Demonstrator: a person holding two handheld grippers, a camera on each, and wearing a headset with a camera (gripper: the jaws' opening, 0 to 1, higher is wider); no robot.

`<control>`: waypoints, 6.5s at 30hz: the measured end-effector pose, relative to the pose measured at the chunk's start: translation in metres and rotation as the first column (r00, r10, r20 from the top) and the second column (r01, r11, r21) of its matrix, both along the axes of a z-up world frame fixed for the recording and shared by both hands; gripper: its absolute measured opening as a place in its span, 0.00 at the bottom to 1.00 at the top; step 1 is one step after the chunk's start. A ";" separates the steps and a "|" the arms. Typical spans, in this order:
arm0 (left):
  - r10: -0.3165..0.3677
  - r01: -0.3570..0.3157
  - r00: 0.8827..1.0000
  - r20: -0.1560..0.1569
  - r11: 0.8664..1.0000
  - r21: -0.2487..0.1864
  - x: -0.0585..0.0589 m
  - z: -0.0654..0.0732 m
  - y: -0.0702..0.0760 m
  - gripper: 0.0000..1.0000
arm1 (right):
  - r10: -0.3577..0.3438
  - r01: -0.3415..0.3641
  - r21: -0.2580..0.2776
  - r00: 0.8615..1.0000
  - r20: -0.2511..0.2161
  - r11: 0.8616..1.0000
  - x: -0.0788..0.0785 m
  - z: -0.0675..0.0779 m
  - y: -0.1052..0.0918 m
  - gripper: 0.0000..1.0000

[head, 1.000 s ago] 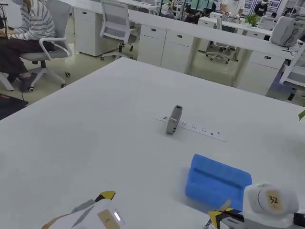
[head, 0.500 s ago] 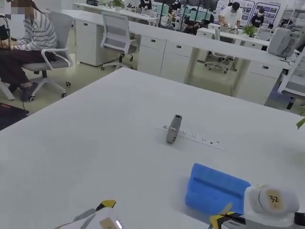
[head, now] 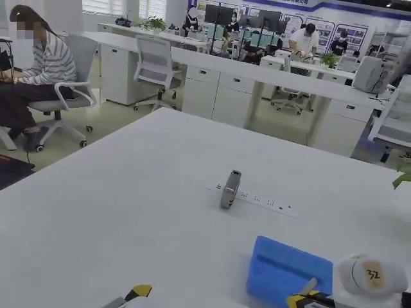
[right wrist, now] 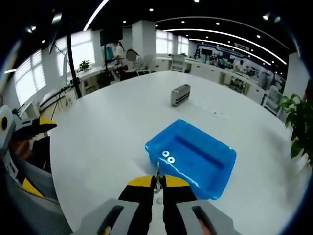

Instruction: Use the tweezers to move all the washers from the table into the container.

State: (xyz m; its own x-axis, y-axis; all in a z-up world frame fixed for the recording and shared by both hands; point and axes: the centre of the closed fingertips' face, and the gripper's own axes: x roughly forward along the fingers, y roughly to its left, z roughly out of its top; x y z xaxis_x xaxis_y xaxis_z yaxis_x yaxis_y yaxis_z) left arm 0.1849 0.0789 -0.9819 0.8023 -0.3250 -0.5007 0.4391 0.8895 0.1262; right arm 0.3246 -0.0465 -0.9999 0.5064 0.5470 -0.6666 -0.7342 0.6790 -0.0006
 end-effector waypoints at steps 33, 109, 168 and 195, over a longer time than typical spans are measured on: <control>-0.024 0.024 1.000 0.001 0.999 0.029 -0.001 -0.002 -0.003 0.99 | -0.027 0.029 -0.037 0.998 0.050 0.999 0.054 0.004 0.007 0.02; 0.015 -0.015 1.000 -0.006 1.000 0.017 0.000 -0.002 0.004 0.97 | -0.075 0.073 0.030 0.995 0.068 0.997 0.038 0.036 -0.016 0.03; 0.012 -0.012 1.000 -0.004 1.000 0.011 0.000 -0.002 0.004 0.97 | -0.091 0.091 -0.003 0.993 -0.079 0.996 0.002 -0.038 -0.018 0.03; 0.019 -0.019 1.000 -0.004 1.000 0.011 0.001 -0.001 0.005 0.97 | -0.057 0.055 -0.022 0.997 -0.050 0.998 -0.003 -0.039 -0.018 0.02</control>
